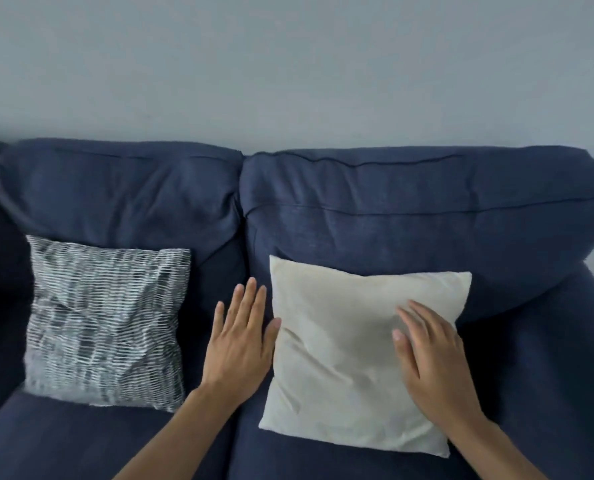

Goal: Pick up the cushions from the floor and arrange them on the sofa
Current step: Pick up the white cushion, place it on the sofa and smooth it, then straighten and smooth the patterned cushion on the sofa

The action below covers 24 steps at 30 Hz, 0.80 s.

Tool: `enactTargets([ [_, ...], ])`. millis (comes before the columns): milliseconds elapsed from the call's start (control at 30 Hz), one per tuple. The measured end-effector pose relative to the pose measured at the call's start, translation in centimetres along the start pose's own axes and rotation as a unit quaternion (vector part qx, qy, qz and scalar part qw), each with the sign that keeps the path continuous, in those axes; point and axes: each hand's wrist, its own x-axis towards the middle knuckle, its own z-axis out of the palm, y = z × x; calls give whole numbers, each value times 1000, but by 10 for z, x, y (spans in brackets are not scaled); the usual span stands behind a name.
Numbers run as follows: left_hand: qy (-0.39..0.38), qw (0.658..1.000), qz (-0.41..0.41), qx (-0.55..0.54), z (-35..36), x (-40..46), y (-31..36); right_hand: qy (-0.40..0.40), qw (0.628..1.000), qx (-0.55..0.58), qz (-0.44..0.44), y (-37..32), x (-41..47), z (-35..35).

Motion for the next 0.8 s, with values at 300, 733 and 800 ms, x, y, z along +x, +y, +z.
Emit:
enactTargets([
  [300,-85,991,-100,-6,-102,-43,-34,-217,972,93,4,-128,21,-8],
  [733,-53,949,-296,-90,-206,-27,-298,-373,853,334,149,-325,83,79],
  [800,-39,944,-304,-121,-205,-11,-343,-349,845,357,191,-345,97,103],
])
